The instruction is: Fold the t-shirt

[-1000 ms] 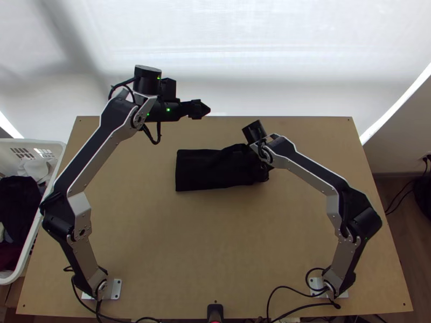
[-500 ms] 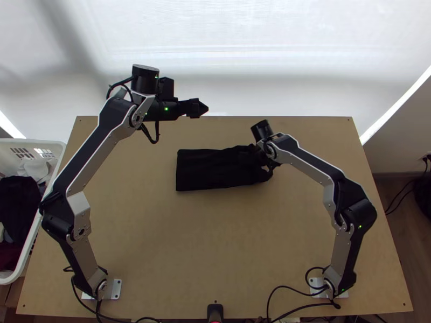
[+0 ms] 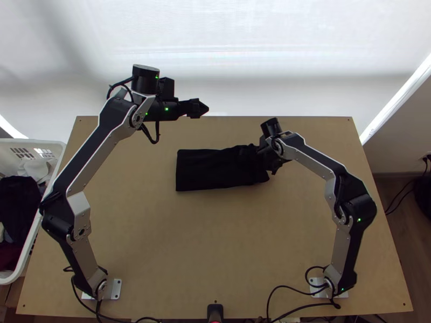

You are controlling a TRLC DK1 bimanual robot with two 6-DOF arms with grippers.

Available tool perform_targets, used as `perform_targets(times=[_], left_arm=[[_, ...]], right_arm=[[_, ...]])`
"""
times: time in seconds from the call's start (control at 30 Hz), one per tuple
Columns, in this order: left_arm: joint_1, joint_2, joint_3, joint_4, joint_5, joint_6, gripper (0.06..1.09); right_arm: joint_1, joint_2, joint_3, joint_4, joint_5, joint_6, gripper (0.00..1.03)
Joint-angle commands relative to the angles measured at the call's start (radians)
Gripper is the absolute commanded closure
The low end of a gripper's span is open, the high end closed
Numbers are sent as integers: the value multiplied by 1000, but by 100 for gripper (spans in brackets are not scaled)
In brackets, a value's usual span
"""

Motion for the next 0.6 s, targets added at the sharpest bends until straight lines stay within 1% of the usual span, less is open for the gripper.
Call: perform_targets(times=[0.0,0.03,0.07,0.1,0.17,0.23,0.27,0.57], left_arm=[[6,-30,-15,5,-3,-15,9],[6,-30,-16,5,-3,-15,9],[7,-30,-16,5,-3,-15,9],[7,-31,-16,5,-3,-15,9],[7,-30,-16,5,-3,-15,9],[7,-31,-16,5,-3,-15,9],[7,-31,-16,5,-3,-15,9],[7,-33,-19,5,-3,-13,9]], right_arm=[[-13,57,19,-1,-21,36,16],[-14,61,22,-1,-26,36,17],[-14,61,24,-1,-26,36,23],[-14,61,24,-1,-26,36,37],[-14,56,22,12,-8,41,69],[-19,50,19,21,26,41,97],[-23,44,16,25,37,41,100],[-146,5,24,82,41,43,100]])
